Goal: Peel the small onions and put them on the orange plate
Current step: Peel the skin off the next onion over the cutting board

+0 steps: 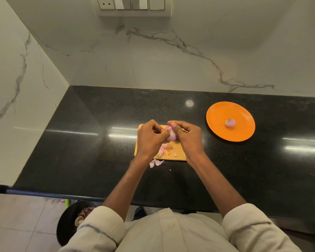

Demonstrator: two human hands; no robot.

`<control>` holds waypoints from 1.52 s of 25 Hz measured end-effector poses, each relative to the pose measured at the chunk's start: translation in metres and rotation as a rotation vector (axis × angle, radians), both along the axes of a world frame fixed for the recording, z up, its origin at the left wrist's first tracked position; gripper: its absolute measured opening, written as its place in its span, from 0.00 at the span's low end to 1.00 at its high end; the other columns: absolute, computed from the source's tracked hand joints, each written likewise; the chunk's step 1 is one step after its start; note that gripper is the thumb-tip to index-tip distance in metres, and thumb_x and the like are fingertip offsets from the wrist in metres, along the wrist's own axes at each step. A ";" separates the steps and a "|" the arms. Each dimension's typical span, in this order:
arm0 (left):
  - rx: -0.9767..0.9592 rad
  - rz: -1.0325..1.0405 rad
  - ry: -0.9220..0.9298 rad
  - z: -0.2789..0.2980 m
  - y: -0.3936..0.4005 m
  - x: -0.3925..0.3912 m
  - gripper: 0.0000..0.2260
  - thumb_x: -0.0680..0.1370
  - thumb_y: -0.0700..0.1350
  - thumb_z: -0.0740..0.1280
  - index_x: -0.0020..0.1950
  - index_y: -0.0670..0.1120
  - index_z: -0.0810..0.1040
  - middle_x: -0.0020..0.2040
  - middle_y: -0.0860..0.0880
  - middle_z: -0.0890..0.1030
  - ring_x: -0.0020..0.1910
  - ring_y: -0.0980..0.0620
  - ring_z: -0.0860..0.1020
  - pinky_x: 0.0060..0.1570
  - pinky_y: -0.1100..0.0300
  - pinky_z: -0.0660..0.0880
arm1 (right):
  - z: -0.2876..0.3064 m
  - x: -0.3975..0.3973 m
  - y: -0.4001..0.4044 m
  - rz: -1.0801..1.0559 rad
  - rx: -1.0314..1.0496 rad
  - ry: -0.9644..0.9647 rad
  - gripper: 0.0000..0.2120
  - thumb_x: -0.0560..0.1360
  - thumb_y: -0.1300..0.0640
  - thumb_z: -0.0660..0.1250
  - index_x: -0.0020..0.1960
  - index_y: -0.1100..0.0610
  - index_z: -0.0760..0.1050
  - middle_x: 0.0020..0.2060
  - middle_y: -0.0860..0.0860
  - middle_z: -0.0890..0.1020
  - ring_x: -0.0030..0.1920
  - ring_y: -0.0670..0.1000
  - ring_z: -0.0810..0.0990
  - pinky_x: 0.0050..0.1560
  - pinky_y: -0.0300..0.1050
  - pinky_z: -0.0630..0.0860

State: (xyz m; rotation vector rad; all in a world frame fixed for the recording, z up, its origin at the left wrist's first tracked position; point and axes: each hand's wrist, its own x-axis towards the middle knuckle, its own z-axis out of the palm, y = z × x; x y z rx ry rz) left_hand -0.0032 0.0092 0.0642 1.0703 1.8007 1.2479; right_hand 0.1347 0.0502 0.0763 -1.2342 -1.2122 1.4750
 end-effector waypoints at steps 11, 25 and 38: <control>0.021 -0.057 -0.253 0.006 0.003 -0.002 0.09 0.83 0.45 0.72 0.55 0.39 0.80 0.50 0.39 0.87 0.51 0.43 0.88 0.50 0.52 0.86 | -0.006 -0.009 -0.003 -0.154 0.017 0.046 0.06 0.80 0.58 0.73 0.55 0.52 0.88 0.51 0.47 0.88 0.56 0.48 0.86 0.55 0.47 0.85; 0.180 0.106 0.097 0.003 0.003 0.001 0.05 0.83 0.41 0.72 0.50 0.42 0.77 0.43 0.46 0.83 0.41 0.46 0.85 0.40 0.48 0.85 | -0.007 -0.005 -0.004 -0.140 -0.185 0.312 0.07 0.81 0.61 0.71 0.57 0.53 0.84 0.62 0.55 0.83 0.63 0.58 0.84 0.51 0.49 0.86; 0.100 0.079 -0.397 0.004 0.003 0.001 0.07 0.82 0.44 0.75 0.54 0.40 0.85 0.47 0.41 0.88 0.46 0.45 0.88 0.49 0.52 0.86 | 0.003 0.000 -0.002 -0.111 -0.273 0.443 0.16 0.78 0.62 0.74 0.65 0.57 0.80 0.58 0.55 0.85 0.58 0.57 0.87 0.55 0.52 0.86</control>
